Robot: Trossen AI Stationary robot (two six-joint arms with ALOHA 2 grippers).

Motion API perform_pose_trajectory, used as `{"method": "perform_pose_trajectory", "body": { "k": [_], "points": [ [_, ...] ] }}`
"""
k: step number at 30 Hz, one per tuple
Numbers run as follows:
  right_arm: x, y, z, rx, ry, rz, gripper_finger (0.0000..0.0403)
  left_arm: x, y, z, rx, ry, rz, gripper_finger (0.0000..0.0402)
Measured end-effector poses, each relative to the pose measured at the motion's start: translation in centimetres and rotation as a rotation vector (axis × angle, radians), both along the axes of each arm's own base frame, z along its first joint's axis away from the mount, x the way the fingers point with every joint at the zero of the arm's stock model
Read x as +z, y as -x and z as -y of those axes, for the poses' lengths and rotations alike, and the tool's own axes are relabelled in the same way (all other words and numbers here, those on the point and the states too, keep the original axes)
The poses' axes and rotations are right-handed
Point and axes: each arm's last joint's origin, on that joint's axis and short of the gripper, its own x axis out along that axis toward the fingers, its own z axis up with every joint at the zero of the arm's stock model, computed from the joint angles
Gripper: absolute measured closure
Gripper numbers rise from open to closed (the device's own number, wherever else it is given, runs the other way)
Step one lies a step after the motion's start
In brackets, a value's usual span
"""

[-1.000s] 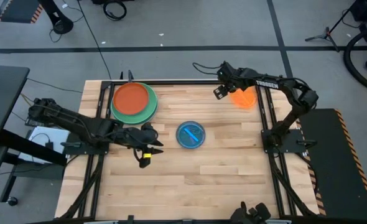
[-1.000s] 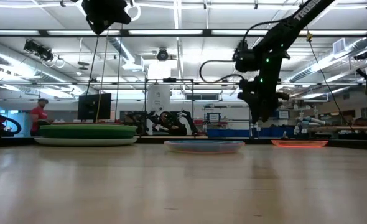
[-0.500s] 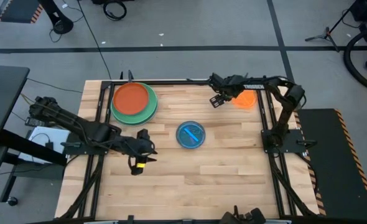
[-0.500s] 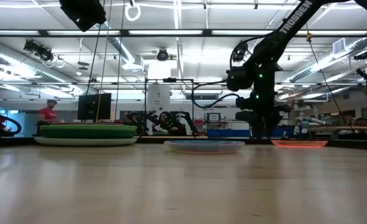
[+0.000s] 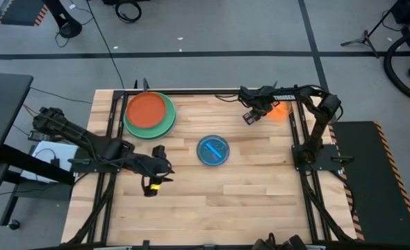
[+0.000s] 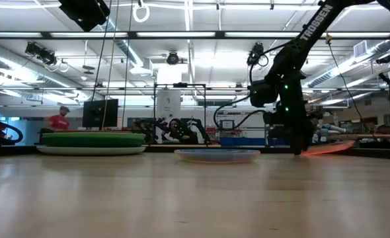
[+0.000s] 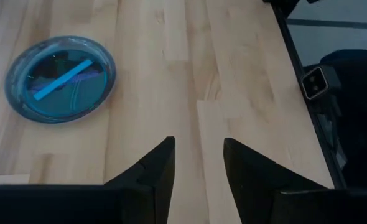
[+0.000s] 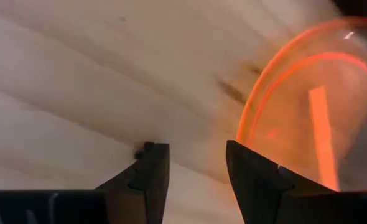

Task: Stack plastic plates
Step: Stack the small orange plate on the small blue plate

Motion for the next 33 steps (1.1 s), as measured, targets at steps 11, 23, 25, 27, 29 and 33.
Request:
{"method": "perform_pose_trajectory", "body": {
  "k": [11, 23, 25, 27, 29, 33],
  "points": [
    [1.7, -0.3, -1.0, 0.085, 0.024, 0.007, 0.0238, -0.1, 0.4, 0.5, -0.018, -0.014, -0.009, 0.0257],
    [-0.4, 3.4, -0.4, 0.217, -0.117, -0.188, 0.0238, -0.2, 0.4, 0.5, -0.001, -0.014, -0.015, 0.0257],
    [-1.0, 4.1, -0.8, 0.265, -0.139, -0.260, 0.0238, -0.1, 0.3, 0.4, 0.002, -0.030, -0.009, 0.0257],
    [-1.3, 4.6, -1.1, 0.309, -0.136, -0.332, 0.0240, -0.1, 0.2, 0.2, 0.011, -0.040, -0.007, 0.0257],
    [-1.7, 5.1, -1.3, 0.347, -0.135, -0.396, 0.0245, -0.1, 0.1, -0.1, 0.022, -0.044, -0.005, 0.0257],
    [-2.2, 5.9, -1.4, 0.368, -0.160, -0.441, 0.0276, -0.1, 0.0, -0.4, 0.036, -0.045, -0.006, 0.0257]
  ]
}}
